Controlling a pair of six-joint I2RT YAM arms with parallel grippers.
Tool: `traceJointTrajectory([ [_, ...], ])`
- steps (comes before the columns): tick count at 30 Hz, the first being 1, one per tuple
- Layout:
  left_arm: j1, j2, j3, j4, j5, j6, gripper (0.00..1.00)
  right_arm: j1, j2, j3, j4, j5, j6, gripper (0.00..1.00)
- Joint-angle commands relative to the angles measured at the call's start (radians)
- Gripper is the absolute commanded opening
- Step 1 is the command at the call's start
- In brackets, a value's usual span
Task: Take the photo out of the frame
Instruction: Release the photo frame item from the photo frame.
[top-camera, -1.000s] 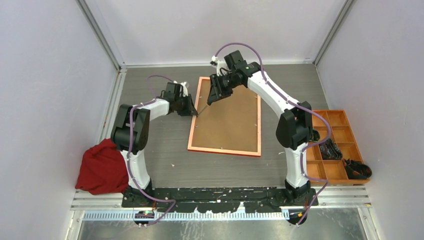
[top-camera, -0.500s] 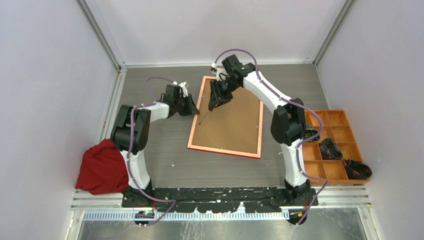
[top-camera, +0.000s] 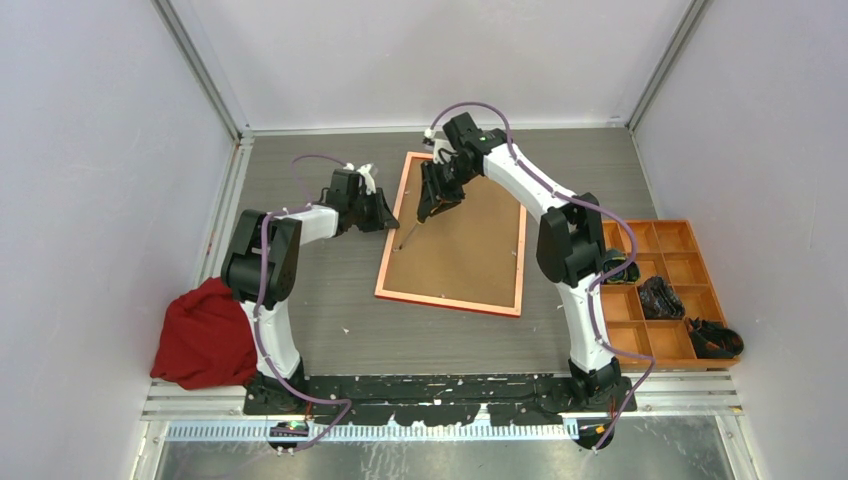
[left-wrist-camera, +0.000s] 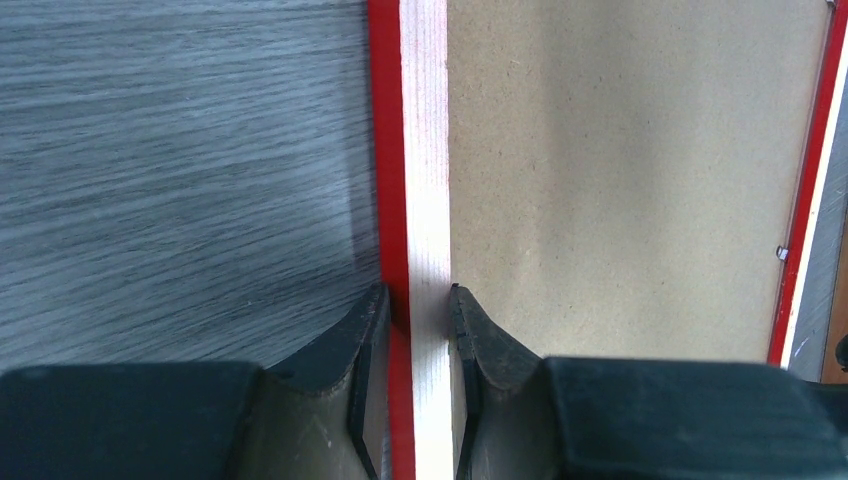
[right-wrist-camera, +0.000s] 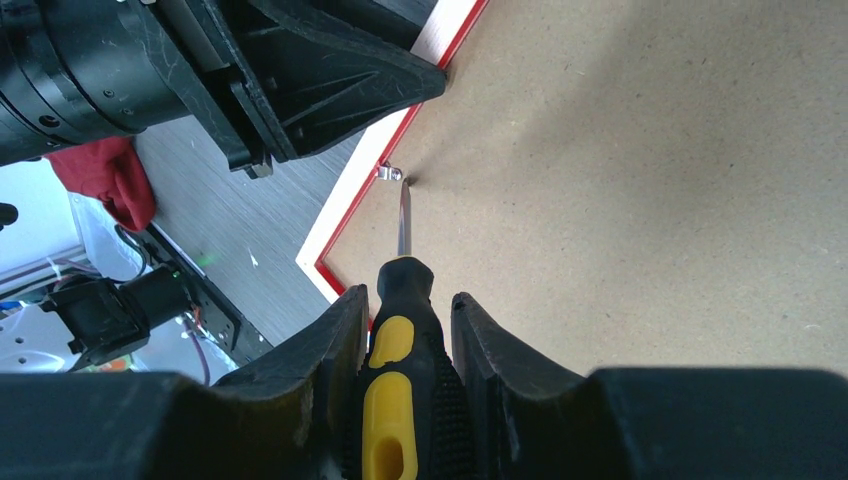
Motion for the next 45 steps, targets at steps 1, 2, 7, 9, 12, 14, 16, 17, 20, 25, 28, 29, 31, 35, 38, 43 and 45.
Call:
traceJointTrajectory([
  [1,0.002,-0.007,-0.012,0.029,0.045,-0.021,0.01,-0.003,-0.003,0.057,0.049,-0.002,0.016,0.01],
  [2,0.002,-0.006,-0.012,0.029,0.046,-0.021,0.01,-0.003,0.004,0.06,0.052,-0.004,0.019,0.01],
  [7,0.002,-0.003,-0.012,0.029,0.048,-0.022,0.01,-0.003,0.024,0.081,0.057,-0.011,0.028,0.01],
  [9,0.002,-0.003,-0.012,0.029,0.049,-0.024,0.01,-0.003,0.028,0.082,0.063,-0.012,0.029,0.01],
  [12,0.003,0.006,-0.011,0.029,0.047,-0.027,0.0,-0.002,0.033,0.081,0.06,-0.02,0.032,0.01],
  [14,0.001,0.008,-0.011,0.028,0.046,-0.031,0.0,-0.003,0.033,0.077,0.058,-0.034,0.032,0.01],
  [16,0.003,0.01,-0.011,0.028,0.042,-0.032,0.0,-0.003,0.033,0.072,0.06,-0.046,0.035,0.01],
  [17,0.002,0.012,-0.011,0.028,0.041,-0.033,0.01,-0.003,0.034,0.071,0.062,-0.051,0.038,0.01],
  [20,0.002,0.016,-0.011,0.028,0.039,-0.033,0.0,-0.002,0.033,0.062,0.069,-0.067,0.045,0.01],
  [25,0.003,0.031,-0.009,0.028,0.034,-0.036,0.0,-0.002,0.036,0.052,0.071,-0.078,0.044,0.01],
  [28,0.003,0.04,-0.008,0.025,0.028,-0.042,0.01,-0.002,0.037,0.049,0.066,-0.082,0.045,0.01],
  [29,0.003,0.042,-0.008,0.025,0.026,-0.041,0.0,-0.002,0.037,0.047,0.065,-0.082,0.048,0.01],
  [31,0.004,0.046,-0.008,0.023,0.024,-0.044,0.01,-0.002,0.036,0.042,0.06,-0.091,0.049,0.01],
  [35,0.004,0.054,-0.006,0.025,0.022,-0.043,0.0,0.0,0.029,0.024,0.049,-0.123,0.024,0.01],
  [38,0.006,0.061,-0.008,0.026,0.021,-0.045,0.01,0.005,0.031,0.026,0.014,-0.126,-0.021,0.01],
  [43,0.006,0.072,-0.009,0.028,0.021,-0.05,0.01,0.008,0.027,0.026,-0.02,-0.133,-0.075,0.01],
  [45,0.008,0.075,-0.008,0.028,0.021,-0.053,0.0,0.008,0.023,0.027,-0.027,-0.135,-0.095,0.01],
])
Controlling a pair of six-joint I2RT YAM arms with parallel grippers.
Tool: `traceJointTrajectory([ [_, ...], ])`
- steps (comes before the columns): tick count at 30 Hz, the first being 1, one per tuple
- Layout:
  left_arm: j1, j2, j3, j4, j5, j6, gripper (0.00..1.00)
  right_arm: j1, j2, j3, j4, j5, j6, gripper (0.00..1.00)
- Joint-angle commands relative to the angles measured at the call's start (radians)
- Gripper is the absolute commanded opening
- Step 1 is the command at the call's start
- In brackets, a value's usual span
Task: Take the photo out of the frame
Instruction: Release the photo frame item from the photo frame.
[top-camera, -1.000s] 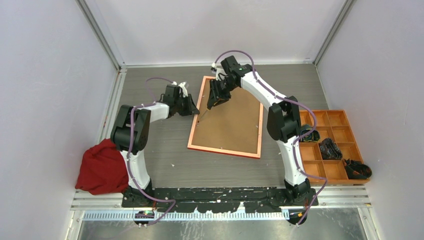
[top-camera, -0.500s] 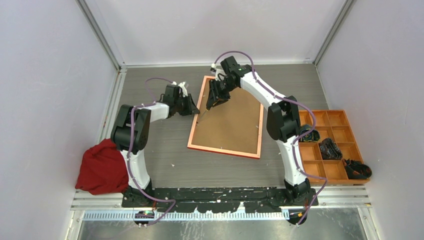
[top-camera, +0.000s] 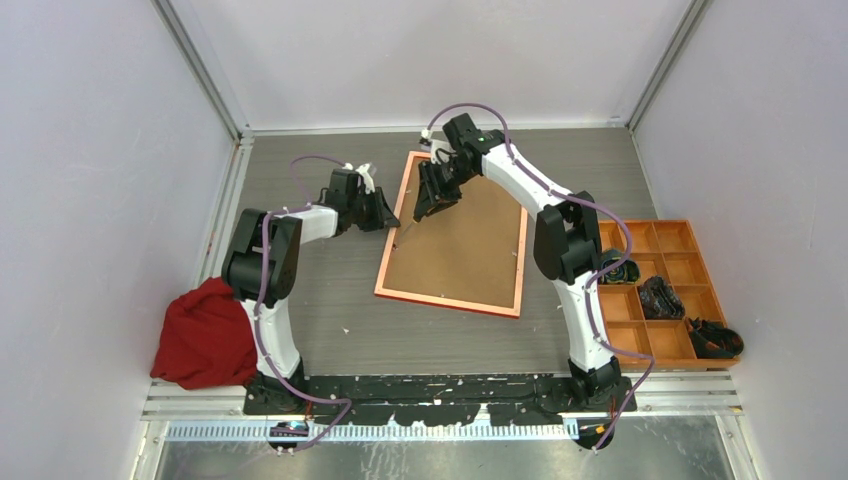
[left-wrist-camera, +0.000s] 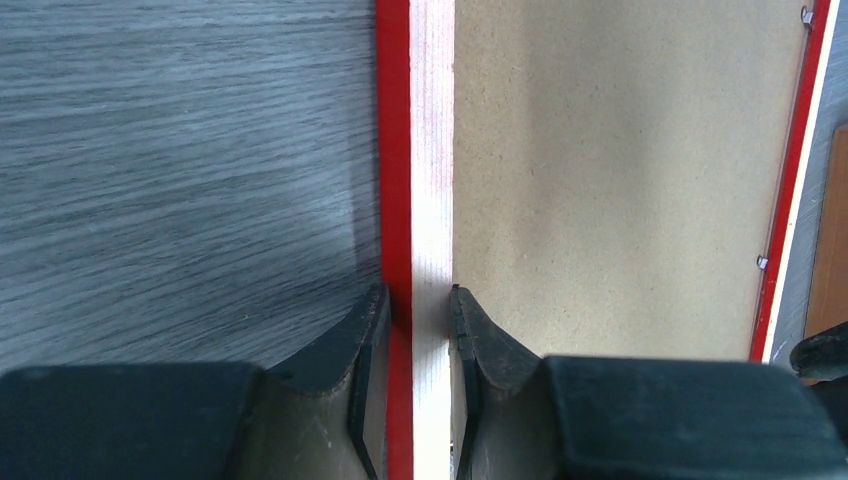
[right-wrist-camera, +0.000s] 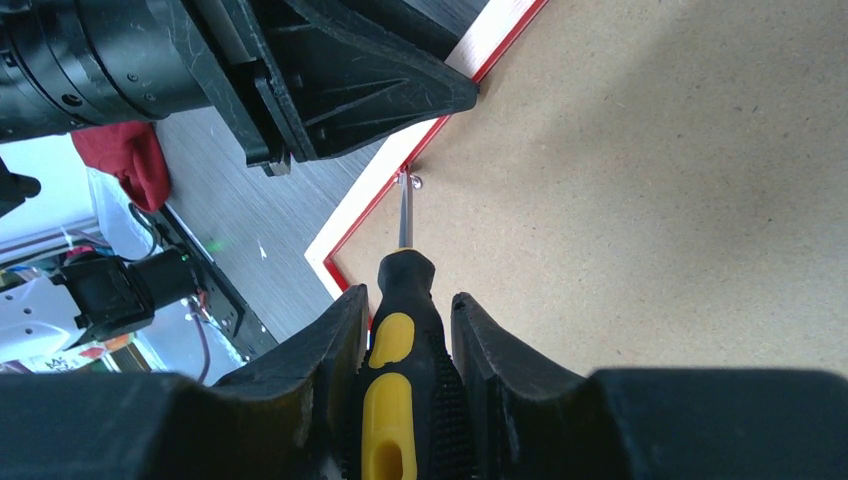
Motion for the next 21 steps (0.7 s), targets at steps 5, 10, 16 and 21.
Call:
traceJointTrajectory([
  [5,0.0,0.059,-0.009,0.0,0.001,-0.025,0.0,0.024,-0.03,0.002,-0.071,-0.046,-0.116,0.01],
  [10,0.001,0.063,-0.01,-0.001,0.001,-0.029,0.01,0.045,-0.043,0.003,-0.097,-0.011,-0.189,0.01],
  [16,0.001,0.07,-0.006,-0.007,-0.001,-0.032,0.01,0.089,-0.068,-0.009,-0.14,0.031,-0.298,0.01],
  [21,0.001,0.07,-0.005,-0.01,-0.001,-0.033,0.0,0.106,-0.093,-0.036,-0.138,0.061,-0.338,0.01],
])
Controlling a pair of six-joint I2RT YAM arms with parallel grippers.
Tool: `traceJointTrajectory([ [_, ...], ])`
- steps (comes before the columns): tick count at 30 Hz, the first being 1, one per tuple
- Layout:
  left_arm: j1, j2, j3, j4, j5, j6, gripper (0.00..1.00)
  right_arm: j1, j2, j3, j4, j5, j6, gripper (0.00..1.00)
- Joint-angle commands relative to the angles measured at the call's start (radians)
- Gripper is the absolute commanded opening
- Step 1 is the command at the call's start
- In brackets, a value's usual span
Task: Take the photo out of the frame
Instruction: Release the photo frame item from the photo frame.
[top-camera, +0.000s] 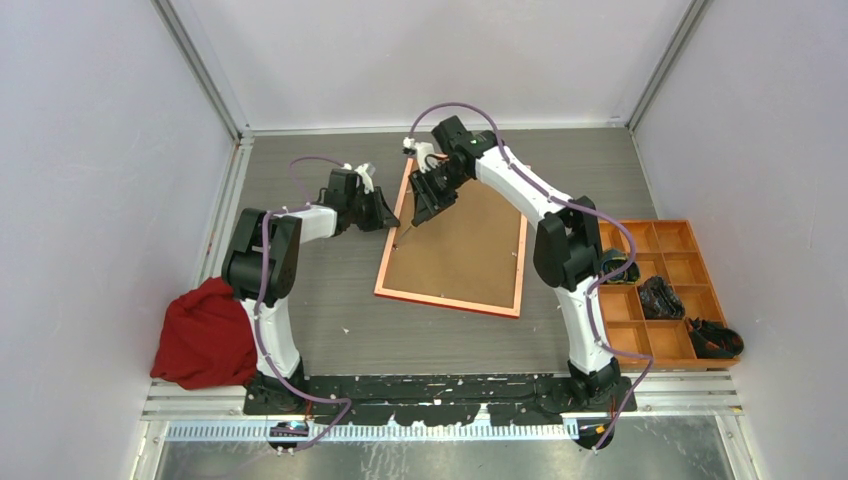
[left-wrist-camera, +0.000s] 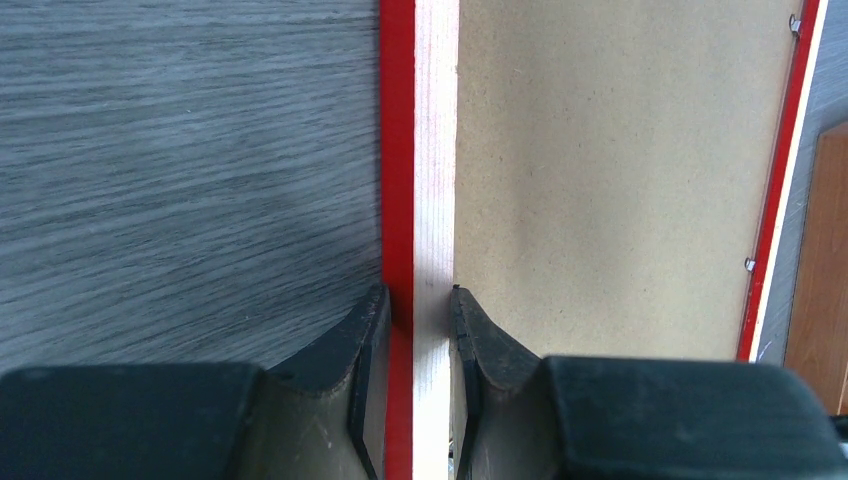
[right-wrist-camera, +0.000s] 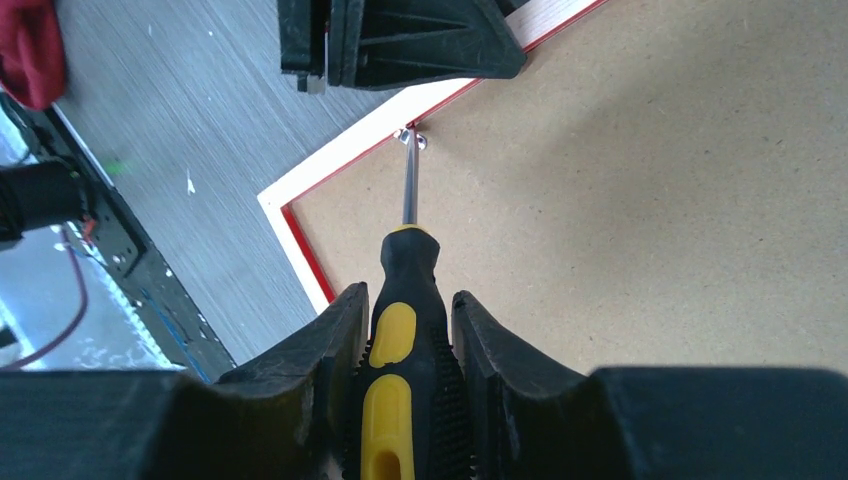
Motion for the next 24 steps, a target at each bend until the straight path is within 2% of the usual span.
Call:
traceJointTrajectory([
  [1,-0.007,0.063,-0.005,-0.018,-0.016,-0.014,0.0,0.051,-0.049,-0.032,-0.067,0.012,-0.066,0.01],
  [9,-0.007,0.061,-0.003,-0.022,-0.014,-0.016,0.01,0.057,-0.086,-0.04,-0.036,0.085,-0.056,0.01],
  [15,-0.007,0.052,-0.003,-0.033,-0.015,-0.019,0.0,0.048,-0.225,-0.073,-0.011,0.218,-0.057,0.01],
  [20,-0.001,0.014,-0.002,-0.069,-0.019,-0.02,0.01,0.011,-0.396,-0.193,-0.013,0.278,-0.098,0.01],
  [24,0.005,-0.039,0.0,-0.115,-0.023,0.006,0.01,-0.087,-0.512,-0.323,0.01,0.226,-0.098,0.01],
])
